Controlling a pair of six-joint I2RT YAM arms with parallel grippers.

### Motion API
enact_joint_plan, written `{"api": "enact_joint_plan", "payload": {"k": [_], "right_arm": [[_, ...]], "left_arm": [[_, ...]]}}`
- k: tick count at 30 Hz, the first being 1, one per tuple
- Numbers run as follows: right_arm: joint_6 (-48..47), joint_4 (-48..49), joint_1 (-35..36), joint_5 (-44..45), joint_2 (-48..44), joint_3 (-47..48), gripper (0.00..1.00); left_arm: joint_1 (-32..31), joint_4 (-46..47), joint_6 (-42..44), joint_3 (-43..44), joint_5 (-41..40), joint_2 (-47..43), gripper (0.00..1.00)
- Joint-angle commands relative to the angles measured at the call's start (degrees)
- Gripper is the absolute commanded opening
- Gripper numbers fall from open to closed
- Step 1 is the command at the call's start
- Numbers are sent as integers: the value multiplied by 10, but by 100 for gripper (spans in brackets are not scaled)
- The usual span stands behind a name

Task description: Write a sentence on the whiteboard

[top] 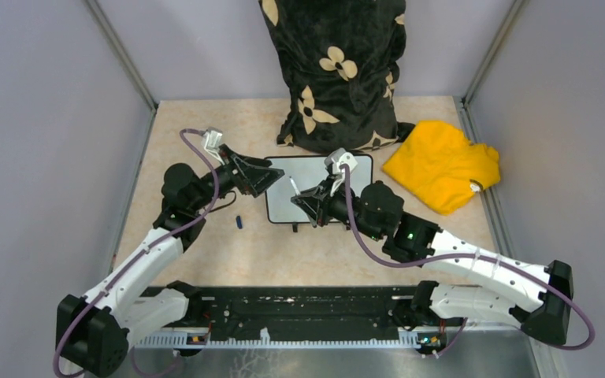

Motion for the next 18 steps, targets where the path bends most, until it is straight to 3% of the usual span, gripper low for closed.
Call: {"api": "enact_joint_plan", "payload": {"k": [1, 4, 7, 11, 18], "right_arm": [[-4, 92, -4, 31, -13, -18, 0], [8, 73, -4, 56, -7, -9, 0], [8, 44, -4, 46, 11, 11, 0], [11, 45, -9, 1, 23, 17, 0], [31, 78, -28, -68, 33, 13, 0]], "left_arm": [[-2, 134, -31, -47, -111, -14, 99], [0, 102, -11, -28, -130, -1, 99], [1, 27, 8, 16, -66, 21, 99], [2, 103, -3, -9, 37, 11, 99], [-4, 171, -23, -27, 139, -14, 99]]}}
